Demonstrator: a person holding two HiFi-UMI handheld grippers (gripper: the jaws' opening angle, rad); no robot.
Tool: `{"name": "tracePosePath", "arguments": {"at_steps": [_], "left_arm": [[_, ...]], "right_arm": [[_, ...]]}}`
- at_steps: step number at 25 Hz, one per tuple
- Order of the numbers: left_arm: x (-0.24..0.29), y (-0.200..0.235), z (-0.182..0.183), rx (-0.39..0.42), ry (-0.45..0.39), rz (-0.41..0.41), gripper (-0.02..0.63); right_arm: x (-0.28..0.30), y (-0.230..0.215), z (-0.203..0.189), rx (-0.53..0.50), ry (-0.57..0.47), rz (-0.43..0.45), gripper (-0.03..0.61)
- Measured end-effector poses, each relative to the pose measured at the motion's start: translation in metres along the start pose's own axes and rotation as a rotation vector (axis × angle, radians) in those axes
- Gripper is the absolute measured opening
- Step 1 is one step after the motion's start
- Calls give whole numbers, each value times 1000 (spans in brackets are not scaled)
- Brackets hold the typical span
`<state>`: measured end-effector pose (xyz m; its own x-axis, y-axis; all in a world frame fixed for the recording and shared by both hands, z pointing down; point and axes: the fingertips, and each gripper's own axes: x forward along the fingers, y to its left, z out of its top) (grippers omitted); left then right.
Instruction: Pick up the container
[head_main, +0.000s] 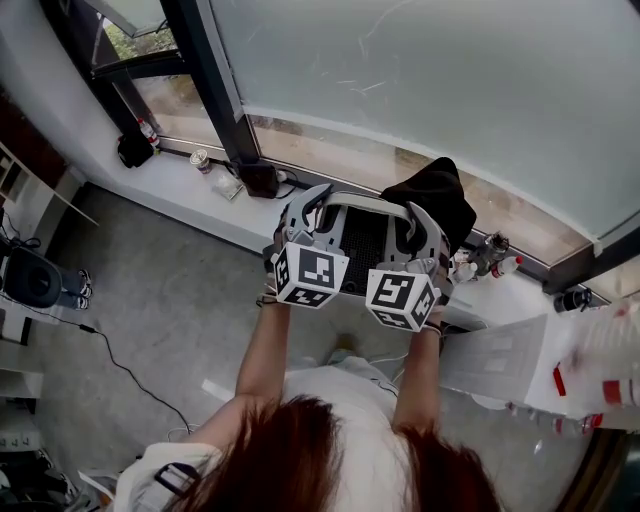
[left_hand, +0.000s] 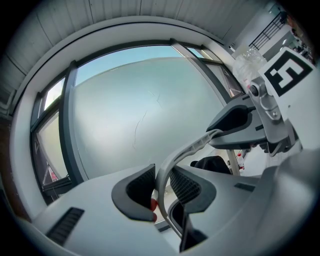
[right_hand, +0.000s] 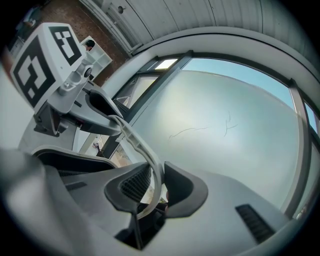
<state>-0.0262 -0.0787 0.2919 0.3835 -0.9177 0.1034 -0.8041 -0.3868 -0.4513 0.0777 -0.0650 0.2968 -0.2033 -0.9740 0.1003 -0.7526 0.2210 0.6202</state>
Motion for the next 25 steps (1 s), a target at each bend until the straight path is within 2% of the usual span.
{"name": "tracePosePath", "arguments": {"at_steps": [16, 25], "left_arm": [[-69, -1, 31, -14, -37, 0, 98], [-105, -1, 34, -26, -57, -8, 98]], "right_arm": [[-64, -1, 40, -11, -45, -13, 98], [-93, 10, 56, -26, -47, -32, 98]]}}
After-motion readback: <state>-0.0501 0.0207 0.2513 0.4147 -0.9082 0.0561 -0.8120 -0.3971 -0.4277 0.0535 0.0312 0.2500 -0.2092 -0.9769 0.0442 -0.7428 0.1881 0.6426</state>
